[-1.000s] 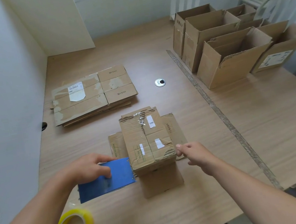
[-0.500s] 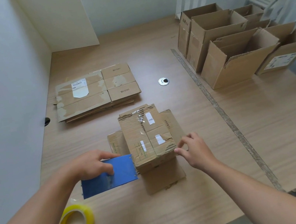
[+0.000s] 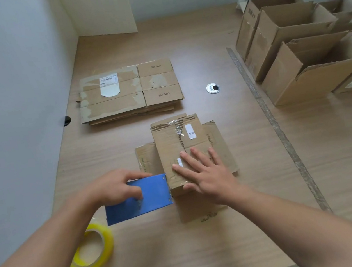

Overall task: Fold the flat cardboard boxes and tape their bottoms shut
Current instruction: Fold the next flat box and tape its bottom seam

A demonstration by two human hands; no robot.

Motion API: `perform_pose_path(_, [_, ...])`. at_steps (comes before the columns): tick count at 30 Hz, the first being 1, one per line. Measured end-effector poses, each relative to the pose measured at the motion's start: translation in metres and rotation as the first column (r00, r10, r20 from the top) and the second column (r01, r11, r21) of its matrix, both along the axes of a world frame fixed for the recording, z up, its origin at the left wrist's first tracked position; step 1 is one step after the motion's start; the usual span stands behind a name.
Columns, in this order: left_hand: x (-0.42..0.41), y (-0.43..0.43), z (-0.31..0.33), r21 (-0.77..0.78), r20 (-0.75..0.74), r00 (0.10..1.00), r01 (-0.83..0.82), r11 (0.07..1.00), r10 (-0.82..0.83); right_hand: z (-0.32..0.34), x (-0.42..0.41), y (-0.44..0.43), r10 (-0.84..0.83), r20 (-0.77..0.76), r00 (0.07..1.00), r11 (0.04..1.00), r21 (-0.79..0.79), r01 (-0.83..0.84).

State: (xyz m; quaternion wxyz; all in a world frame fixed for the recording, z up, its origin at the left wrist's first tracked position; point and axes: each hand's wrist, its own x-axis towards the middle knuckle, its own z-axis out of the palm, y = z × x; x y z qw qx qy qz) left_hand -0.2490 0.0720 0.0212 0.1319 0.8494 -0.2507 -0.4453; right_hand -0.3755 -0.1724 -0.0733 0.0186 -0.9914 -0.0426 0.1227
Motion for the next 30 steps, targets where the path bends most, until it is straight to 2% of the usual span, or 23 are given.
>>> perform_pose_path(7, [-0.001, 0.037, -0.006, -0.136, -0.101, 0.991, -0.099, 0.986, 0.086, 0.004, -0.003, 0.004, -0.003, 0.083, 0.997, 0.999, -0.041, 0.007])
perform_pose_path(12, [-0.001, 0.059, -0.007, -0.192, -0.103, 0.99, -0.118, 0.974, 0.1, -0.001, -0.002, 0.001, 0.001, 0.047, 0.999, 1.0, -0.027, 0.0])
perform_pose_path(16, [0.005, 0.075, -0.009, -0.15, -0.092, 0.984, -0.164, 0.975, 0.151, -0.001, -0.002, 0.003, -0.016, 0.03, 0.999, 1.0, -0.021, 0.016])
perform_pose_path(23, [0.017, 0.032, -0.021, 0.008, 0.005, 0.996, -0.088, 0.996, 0.088, -0.008, -0.001, -0.002, -0.02, 0.003, 1.0, 0.998, -0.053, 0.021])
perform_pose_path(30, [0.016, 0.003, -0.028, 0.061, 0.032, 0.999, -0.023, 0.998, 0.021, -0.009, 0.001, -0.004, -0.025, -0.035, 0.999, 0.999, -0.021, 0.024])
